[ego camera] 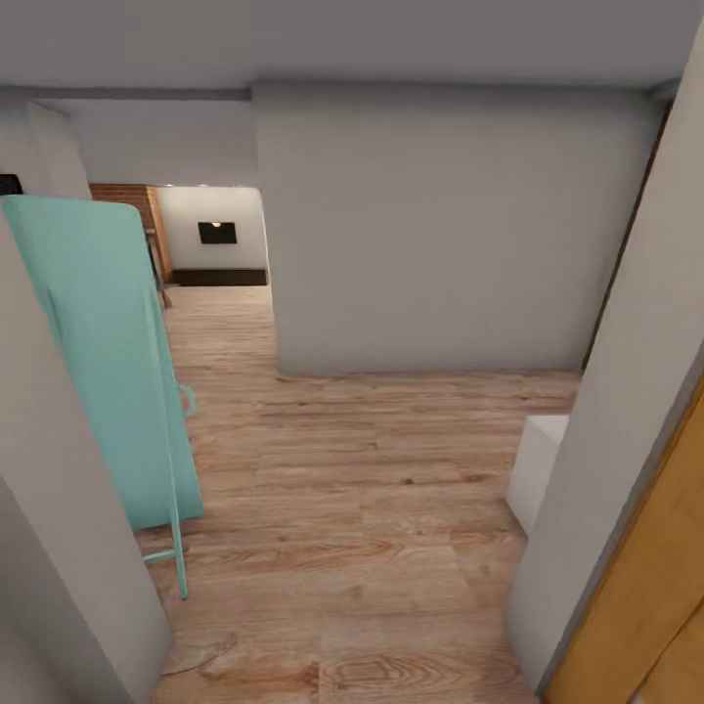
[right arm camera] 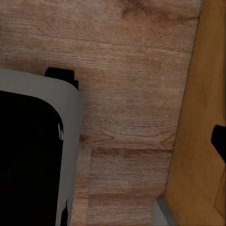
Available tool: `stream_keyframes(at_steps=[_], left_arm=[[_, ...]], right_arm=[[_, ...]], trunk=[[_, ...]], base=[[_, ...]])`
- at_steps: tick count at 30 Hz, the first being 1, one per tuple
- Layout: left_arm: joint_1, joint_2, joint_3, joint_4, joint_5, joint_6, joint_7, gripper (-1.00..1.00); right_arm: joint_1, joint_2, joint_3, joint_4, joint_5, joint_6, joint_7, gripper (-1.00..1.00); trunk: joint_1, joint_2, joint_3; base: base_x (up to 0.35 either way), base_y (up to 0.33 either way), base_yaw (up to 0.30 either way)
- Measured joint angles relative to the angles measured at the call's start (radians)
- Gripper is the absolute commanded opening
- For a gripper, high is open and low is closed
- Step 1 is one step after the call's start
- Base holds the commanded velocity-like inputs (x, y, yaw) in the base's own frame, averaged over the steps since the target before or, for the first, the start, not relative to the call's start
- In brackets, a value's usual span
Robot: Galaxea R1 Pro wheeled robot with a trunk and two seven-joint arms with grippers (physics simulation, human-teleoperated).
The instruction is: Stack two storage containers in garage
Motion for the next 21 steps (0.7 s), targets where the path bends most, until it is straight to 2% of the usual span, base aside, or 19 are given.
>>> stream_keyframes(at_steps=[21], left_arm=[[0.0, 0.0, -0.001, 0.0, 0.0, 0.013, 0.0, 1.0]], right_arm=[[0.0, 0.001, 0.001, 0.0, 0.007, -0.001, 0.006, 1.0]], trunk=[[0.0, 0.0, 0.0]], base=[[0.325, 0.0, 0.003]])
